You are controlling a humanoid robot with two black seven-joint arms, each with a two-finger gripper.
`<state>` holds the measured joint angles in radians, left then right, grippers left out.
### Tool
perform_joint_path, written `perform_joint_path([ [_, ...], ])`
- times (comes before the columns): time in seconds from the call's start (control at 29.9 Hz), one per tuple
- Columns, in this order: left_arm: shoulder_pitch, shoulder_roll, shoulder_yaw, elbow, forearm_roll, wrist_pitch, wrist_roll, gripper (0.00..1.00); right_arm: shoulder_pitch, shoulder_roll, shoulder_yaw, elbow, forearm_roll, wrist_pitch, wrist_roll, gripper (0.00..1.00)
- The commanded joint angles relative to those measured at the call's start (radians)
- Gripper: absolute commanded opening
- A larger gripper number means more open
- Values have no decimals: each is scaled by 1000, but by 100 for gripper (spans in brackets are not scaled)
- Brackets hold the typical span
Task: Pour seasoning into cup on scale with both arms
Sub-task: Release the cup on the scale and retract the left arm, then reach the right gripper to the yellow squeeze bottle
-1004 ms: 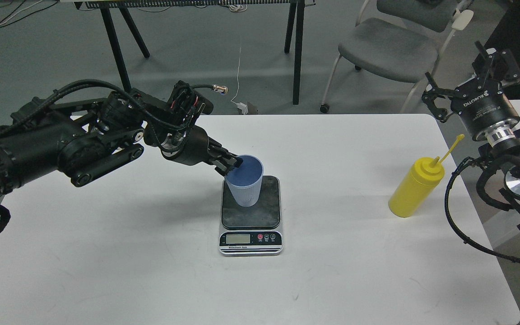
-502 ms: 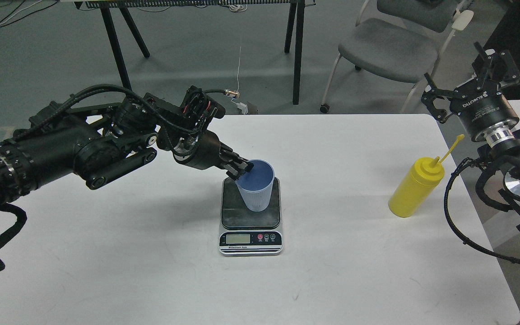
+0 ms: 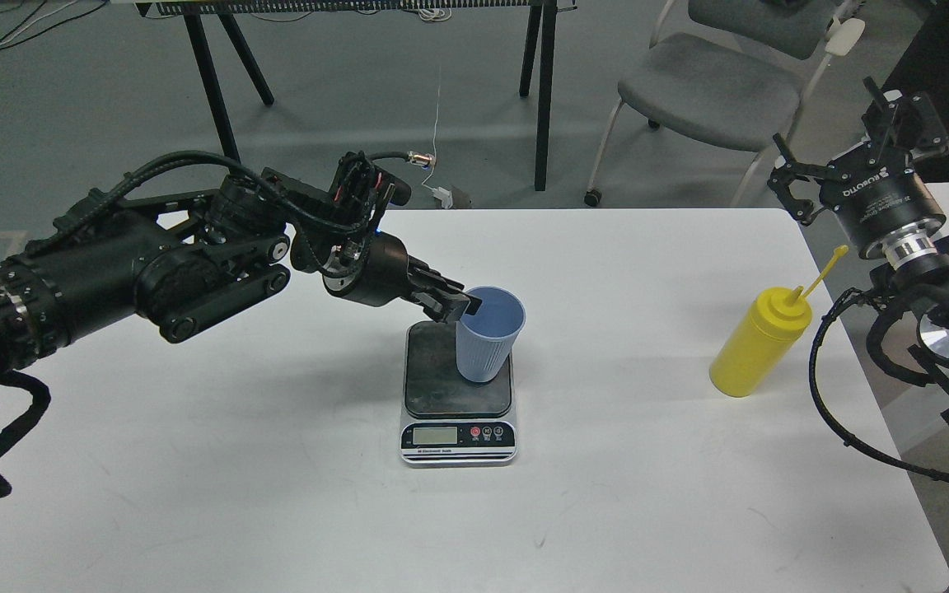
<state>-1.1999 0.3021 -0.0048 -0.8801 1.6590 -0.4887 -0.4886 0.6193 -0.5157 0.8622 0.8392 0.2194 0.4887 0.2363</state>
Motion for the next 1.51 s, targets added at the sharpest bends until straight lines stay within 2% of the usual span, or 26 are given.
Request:
perform_joint_path([
  [0.0,-3,8,2,0,-13,0,0,47,0,2,0,0,0,0,0,100],
  [0.13,-20,37,-17,0,-48,0,0,51,0,2,1,0,0,0,0,100],
  [0.33,-99,144,-76,35,-419,0,0,66,-10,-6,87,-3,18,0,-5,100],
  [0.43,-95,161,-161,169,-734,0,0,78,-49,-12,142,0,40,0,-15,100],
  [0.57,-61,146,-201,468,-1147,0,0,90,-85,-84,150,37,138,0,-32,100],
  [0.67,12,106,-204,654,-1372,0,0,93,-147,-130,150,84,253,0,-64,100],
  [0.77,71,65,-208,742,-1465,0,0,93,-219,-181,152,152,330,0,-78,100],
  [0.94,183,51,-312,770,-1519,0,0,93,-357,-276,143,254,376,0,-91,100],
  [1.07,223,49,-349,771,-1521,0,0,93,-467,-333,140,291,376,0,-95,100],
  [1.2,240,57,-350,773,-1521,0,0,93,-573,-337,138,291,365,0,-115,100],
  [1.34,240,58,-350,773,-1521,0,0,94,-661,-317,135,288,373,0,-115,100],
  [1.47,240,55,-350,773,-1521,0,0,94,-725,-225,135,299,361,0,-110,100],
])
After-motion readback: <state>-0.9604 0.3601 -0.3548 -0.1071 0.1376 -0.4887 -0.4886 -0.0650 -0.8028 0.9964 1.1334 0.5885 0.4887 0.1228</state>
